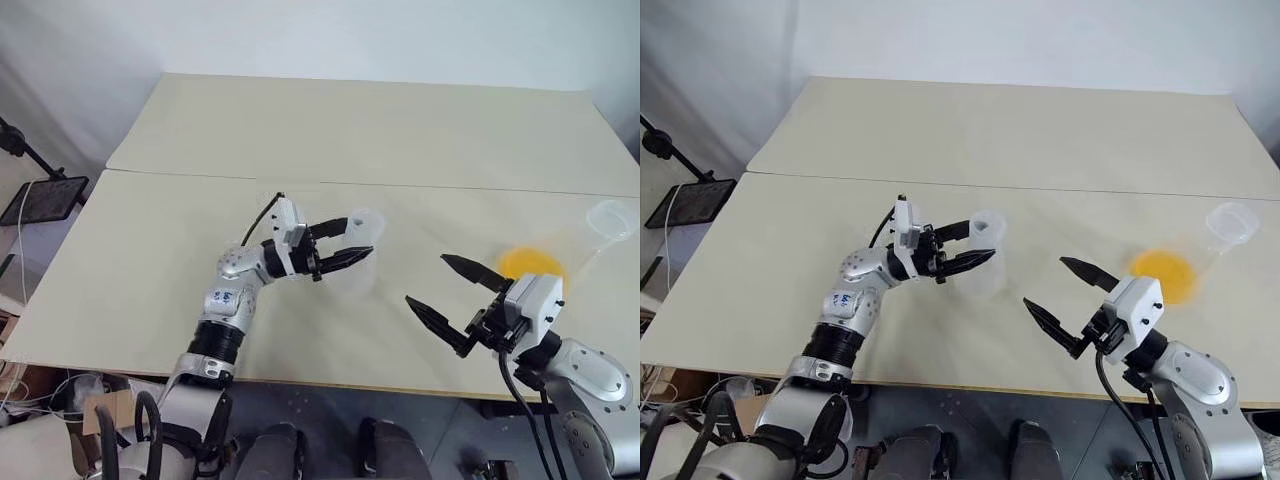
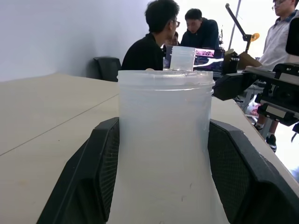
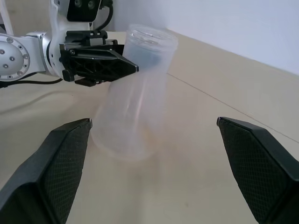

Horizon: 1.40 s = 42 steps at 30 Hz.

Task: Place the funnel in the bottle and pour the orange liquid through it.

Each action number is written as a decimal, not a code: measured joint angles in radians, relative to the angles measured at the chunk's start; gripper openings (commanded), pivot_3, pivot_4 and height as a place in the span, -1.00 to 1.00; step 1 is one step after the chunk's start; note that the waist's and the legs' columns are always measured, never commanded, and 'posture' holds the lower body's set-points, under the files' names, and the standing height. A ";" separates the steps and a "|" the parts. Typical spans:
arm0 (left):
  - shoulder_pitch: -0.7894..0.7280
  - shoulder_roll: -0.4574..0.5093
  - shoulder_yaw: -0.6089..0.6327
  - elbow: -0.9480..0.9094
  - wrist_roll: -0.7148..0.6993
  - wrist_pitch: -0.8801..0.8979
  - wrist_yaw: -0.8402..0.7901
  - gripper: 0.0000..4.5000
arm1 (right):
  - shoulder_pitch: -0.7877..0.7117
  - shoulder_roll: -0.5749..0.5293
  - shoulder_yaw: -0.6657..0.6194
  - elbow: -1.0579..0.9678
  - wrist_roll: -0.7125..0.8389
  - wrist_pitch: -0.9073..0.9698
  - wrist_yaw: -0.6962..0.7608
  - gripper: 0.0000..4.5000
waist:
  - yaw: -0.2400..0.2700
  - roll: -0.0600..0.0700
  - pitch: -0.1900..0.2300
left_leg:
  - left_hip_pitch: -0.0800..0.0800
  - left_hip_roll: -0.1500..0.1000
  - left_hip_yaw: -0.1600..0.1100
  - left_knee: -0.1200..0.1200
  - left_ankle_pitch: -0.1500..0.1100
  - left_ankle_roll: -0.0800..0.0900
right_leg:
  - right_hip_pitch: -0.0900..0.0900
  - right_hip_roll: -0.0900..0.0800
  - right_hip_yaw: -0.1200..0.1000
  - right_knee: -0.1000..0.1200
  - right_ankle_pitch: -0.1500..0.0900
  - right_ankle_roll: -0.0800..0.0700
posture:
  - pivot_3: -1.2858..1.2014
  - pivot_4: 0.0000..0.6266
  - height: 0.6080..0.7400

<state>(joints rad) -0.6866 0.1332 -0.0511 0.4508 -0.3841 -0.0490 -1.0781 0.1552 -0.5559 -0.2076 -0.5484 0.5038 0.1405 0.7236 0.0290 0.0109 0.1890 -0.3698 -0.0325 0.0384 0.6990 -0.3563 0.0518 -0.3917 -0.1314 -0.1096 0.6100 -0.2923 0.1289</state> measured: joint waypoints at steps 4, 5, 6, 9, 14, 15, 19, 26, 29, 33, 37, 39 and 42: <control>0.008 -0.003 -0.006 0.001 0.009 -0.035 -0.008 0.16 | 0.014 0.000 -0.004 0.000 0.001 0.000 0.000 1.00 | -0.001 0.000 0.000 | 0.000 0.000 0.000 0.000 0.000 0.000 | 0.000 0.000 0.000 0.000 0.000 0.000 | 0.03 -0.52 1.00; 0.014 -0.005 -0.005 0.005 0.010 -0.044 -0.006 0.16 | 0.015 0.000 -0.007 0.000 0.001 -0.001 0.000 1.00 | -0.001 0.000 0.000 | 0.000 0.000 0.000 0.000 0.000 0.000 | 0.000 0.000 0.000 0.000 0.000 0.000 | 0.03 -0.52 1.00; 0.015 -0.009 -0.004 0.022 0.012 -0.059 -0.004 0.16 | 0.015 0.000 -0.010 0.000 0.001 -0.001 0.000 1.00 | -0.001 0.000 0.000 | 0.000 0.000 0.000 0.000 0.000 0.000 | 0.000 0.000 0.000 0.000 0.000 0.000 | 0.03 -0.52 1.00; 0.016 -0.030 0.014 0.089 0.036 -0.150 0.025 0.16 | 0.015 0.000 -0.012 0.000 0.001 -0.003 0.000 1.00 | 0.000 0.000 0.000 | 0.000 0.000 0.000 0.000 0.000 0.000 | 0.000 0.000 0.000 0.000 0.000 0.000 | 0.03 -0.52 1.00; -0.019 -0.075 0.035 0.196 0.049 -0.246 0.060 0.16 | 0.010 0.000 -0.012 0.000 0.001 -0.004 0.000 1.00 | 0.004 0.000 0.000 | 0.000 0.000 0.001 0.000 0.000 0.000 | 0.000 0.000 0.000 -0.001 0.000 0.000 | 0.03 -0.52 1.00; -0.028 -0.083 0.037 0.216 0.052 -0.259 0.064 0.16 | 0.009 0.000 -0.012 0.000 0.001 -0.004 -0.001 1.00 | 0.005 0.000 0.000 | 0.000 0.000 0.001 0.000 0.000 0.000 | 0.000 0.000 0.000 -0.001 0.000 0.000 | 0.03 -0.52 1.00; -0.067 -0.108 0.043 0.282 0.065 -0.295 0.082 0.16 | 0.005 0.001 -0.012 0.000 0.001 -0.004 -0.003 1.00 | 0.008 0.000 0.000 | 0.000 0.000 0.001 0.000 0.000 0.001 | 0.000 0.000 0.000 -0.001 0.000 0.000 | 0.03 -0.52 1.00; -0.089 -0.113 0.045 0.318 0.073 -0.298 0.057 0.53 | 0.006 0.001 -0.012 0.000 0.000 -0.004 -0.014 1.00 | 0.013 0.000 0.000 | 0.000 0.000 0.001 0.000 0.000 0.001 | 0.000 0.000 0.000 -0.001 0.000 0.000 | 0.03 -0.52 1.00; -0.089 -0.109 0.043 0.326 0.076 -0.277 0.049 0.96 | 0.006 0.001 -0.011 0.000 0.000 -0.004 -0.017 1.00 | 0.015 0.000 0.000 | 0.000 0.000 0.001 0.000 0.000 0.001 | 0.000 0.000 0.000 -0.001 0.000 0.000 | 0.03 -0.52 1.00; -0.075 -0.066 0.043 0.271 0.074 -0.233 0.035 0.99 | 0.004 0.003 -0.010 0.000 -0.001 -0.004 -0.019 1.00 | 0.013 0.000 0.000 | 0.000 0.000 0.001 0.000 0.000 0.001 | 0.000 0.000 0.000 -0.001 0.000 0.000 | 0.03 -0.52 1.00; -0.027 0.003 0.050 0.166 0.067 -0.162 0.015 0.99 | 0.004 0.006 -0.009 0.001 -0.004 -0.004 -0.020 1.00 | 0.000 0.000 0.000 | 0.000 0.000 0.000 0.000 0.000 0.001 | 0.000 0.000 0.000 0.000 0.000 0.000 | 0.03 -0.52 1.00; 0.003 0.030 0.052 0.120 0.059 -0.110 0.012 0.99 | -0.001 0.010 -0.008 0.001 -0.006 -0.004 -0.020 1.00 | -0.001 0.000 0.000 | 0.000 0.000 0.000 0.000 0.000 0.001 | 0.000 0.000 0.000 0.001 0.000 0.000 | 0.03 -0.52 1.00; 0.061 0.062 0.054 0.037 0.050 -0.059 0.014 0.99 | -0.011 0.011 -0.004 0.003 -0.007 -0.005 -0.019 1.00 | -0.001 0.000 0.000 | 0.000 0.000 -0.001 0.000 0.000 0.001 | 0.000 0.000 0.000 0.000 0.000 0.000 | 0.03 -0.52 1.00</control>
<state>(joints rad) -0.6257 0.1949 0.0033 0.4879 -0.3346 -0.1081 -1.0642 0.1441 -0.5452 -0.2120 -0.5454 0.4971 0.1358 0.7047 0.0276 0.0105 0.1892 -0.3697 -0.0324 0.0377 0.6987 -0.3561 0.0525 -0.3918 -0.1316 -0.1097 0.6102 -0.2921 0.1291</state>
